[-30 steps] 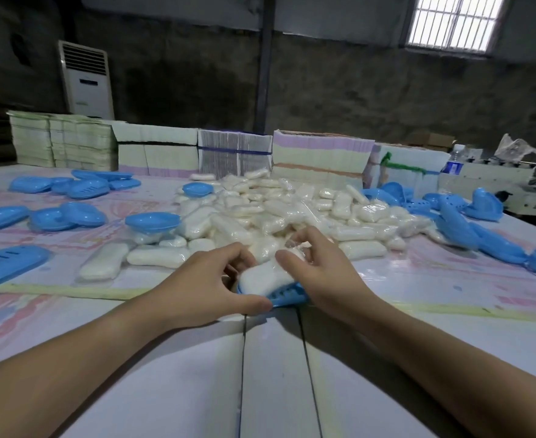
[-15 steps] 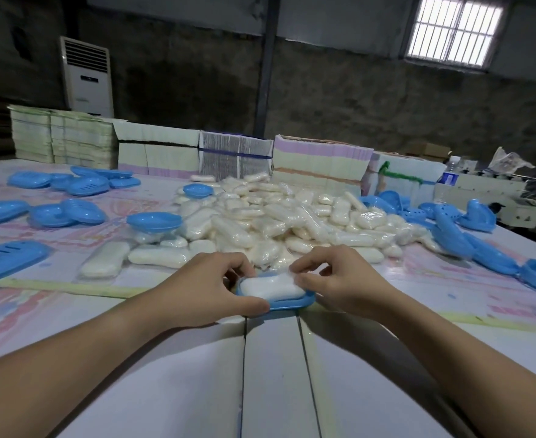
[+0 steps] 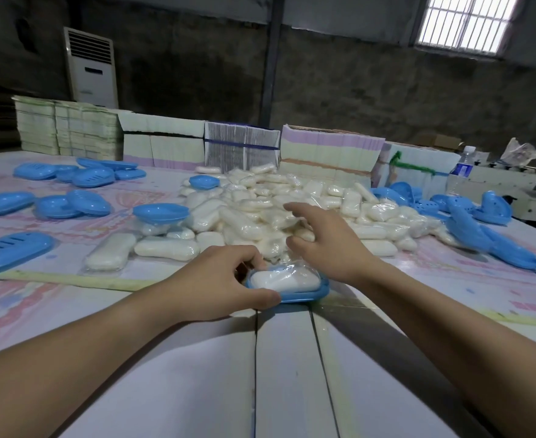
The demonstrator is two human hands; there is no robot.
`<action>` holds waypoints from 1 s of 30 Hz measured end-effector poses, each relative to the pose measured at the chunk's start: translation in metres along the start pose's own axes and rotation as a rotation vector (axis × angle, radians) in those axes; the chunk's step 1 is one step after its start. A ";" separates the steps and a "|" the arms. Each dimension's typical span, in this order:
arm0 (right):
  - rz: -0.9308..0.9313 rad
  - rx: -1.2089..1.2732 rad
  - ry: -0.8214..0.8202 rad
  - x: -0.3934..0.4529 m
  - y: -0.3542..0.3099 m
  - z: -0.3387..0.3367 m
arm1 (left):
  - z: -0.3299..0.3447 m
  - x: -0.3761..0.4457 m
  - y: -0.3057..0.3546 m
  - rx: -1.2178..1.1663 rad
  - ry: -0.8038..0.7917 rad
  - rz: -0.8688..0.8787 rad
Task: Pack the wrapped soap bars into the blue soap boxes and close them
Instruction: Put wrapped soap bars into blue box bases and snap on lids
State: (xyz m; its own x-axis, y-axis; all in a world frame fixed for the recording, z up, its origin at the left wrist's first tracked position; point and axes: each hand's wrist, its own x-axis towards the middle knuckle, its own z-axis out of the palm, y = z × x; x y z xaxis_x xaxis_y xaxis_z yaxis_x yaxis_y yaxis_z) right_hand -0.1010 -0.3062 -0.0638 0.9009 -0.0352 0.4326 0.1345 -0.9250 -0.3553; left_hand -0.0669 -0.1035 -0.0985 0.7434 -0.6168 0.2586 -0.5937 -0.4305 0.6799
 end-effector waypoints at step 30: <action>0.078 0.030 -0.092 0.005 0.012 0.018 | 0.001 -0.002 0.003 -0.005 -0.007 -0.013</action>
State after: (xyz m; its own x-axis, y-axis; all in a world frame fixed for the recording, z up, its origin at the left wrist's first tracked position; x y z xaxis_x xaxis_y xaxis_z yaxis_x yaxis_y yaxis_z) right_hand -0.0876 -0.3105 -0.0805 0.9430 -0.0708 0.3251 0.0731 -0.9092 -0.4099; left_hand -0.0707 -0.1042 -0.0973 0.7491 -0.6156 0.2449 -0.5824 -0.4356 0.6863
